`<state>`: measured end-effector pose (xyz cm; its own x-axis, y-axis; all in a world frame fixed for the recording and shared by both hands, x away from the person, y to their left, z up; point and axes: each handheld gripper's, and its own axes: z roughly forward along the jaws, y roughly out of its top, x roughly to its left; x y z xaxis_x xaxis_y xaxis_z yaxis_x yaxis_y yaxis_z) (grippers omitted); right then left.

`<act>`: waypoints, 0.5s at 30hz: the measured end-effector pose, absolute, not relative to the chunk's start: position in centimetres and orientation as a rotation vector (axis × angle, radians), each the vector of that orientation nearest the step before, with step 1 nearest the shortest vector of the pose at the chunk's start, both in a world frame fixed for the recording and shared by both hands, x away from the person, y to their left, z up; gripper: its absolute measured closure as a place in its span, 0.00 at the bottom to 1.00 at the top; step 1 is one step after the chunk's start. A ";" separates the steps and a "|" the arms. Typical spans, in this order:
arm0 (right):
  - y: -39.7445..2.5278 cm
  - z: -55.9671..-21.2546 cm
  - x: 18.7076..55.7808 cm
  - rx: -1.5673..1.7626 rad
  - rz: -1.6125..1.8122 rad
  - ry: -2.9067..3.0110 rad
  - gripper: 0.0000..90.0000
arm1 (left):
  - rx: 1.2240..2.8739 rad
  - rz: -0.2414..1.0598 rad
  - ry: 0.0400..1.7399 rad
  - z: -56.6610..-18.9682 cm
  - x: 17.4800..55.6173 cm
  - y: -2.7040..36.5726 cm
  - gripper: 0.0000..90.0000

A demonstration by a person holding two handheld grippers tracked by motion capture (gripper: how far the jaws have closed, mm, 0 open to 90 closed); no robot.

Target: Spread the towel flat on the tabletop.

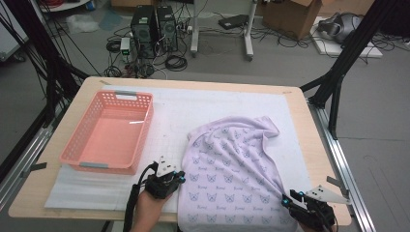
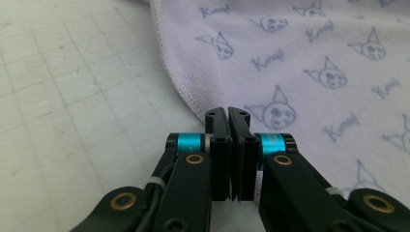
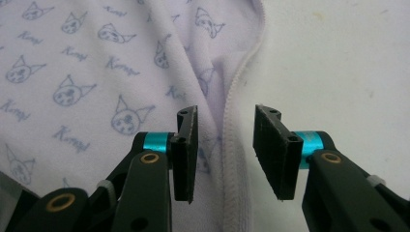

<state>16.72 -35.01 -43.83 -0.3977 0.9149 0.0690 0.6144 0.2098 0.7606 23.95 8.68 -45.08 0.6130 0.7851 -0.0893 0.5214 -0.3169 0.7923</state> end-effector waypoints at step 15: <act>-32.6 -43.5 17.5 1.354 1.137 2.141 0.63 | 1.947 0.349 1.024 -44.9 18.0 13.9 0.96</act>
